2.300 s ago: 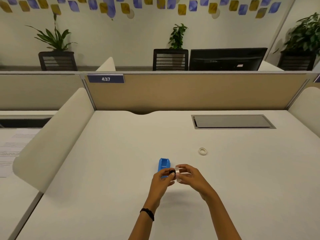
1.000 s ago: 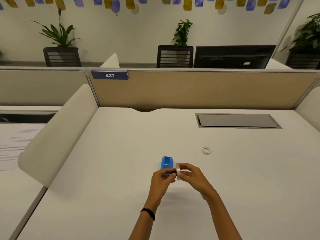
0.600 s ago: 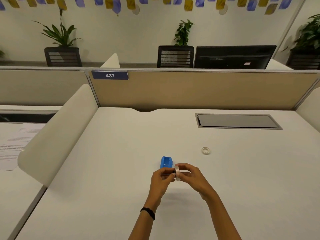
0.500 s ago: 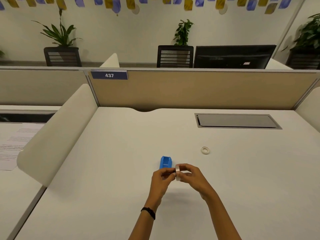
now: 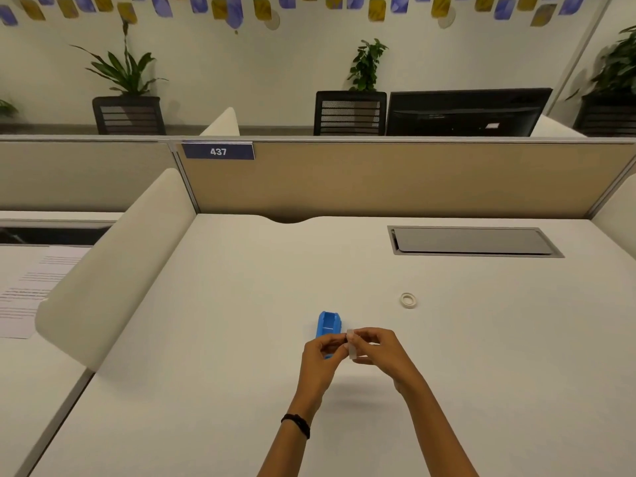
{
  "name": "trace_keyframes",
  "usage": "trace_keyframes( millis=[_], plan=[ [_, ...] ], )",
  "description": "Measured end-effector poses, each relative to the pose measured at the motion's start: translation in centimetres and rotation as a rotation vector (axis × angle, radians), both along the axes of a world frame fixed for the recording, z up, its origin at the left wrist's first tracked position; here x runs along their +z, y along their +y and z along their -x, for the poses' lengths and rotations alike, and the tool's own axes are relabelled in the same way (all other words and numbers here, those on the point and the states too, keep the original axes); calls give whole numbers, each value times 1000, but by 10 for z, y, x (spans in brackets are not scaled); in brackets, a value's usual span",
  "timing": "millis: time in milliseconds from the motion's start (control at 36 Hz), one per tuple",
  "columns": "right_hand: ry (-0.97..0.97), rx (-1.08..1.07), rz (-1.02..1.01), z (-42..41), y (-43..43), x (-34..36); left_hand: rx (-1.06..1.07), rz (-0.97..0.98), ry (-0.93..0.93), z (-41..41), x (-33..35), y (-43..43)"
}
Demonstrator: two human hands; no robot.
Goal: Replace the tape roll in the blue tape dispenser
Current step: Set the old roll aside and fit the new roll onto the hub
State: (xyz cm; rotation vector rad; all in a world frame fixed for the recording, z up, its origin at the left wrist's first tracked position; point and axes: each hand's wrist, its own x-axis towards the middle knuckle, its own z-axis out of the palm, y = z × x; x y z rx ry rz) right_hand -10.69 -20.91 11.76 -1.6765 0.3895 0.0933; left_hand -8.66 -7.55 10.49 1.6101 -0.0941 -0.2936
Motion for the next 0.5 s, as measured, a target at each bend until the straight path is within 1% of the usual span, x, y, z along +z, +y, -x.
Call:
trace_keyframes(
  millis=[167, 306, 389, 500],
  plan=[
    [23, 36, -7, 1, 3, -5, 7, -22, 15, -1, -6, 3],
    [70, 140, 43, 1, 4, -11, 15, -45, 27, -3, -15, 6],
    [54, 205, 85, 2, 3, -14, 11, -50, 35, -4, -19, 7],
    [31, 203, 114, 2, 6, -19, 6, -57, 43, -6, -24, 7]
  ],
)
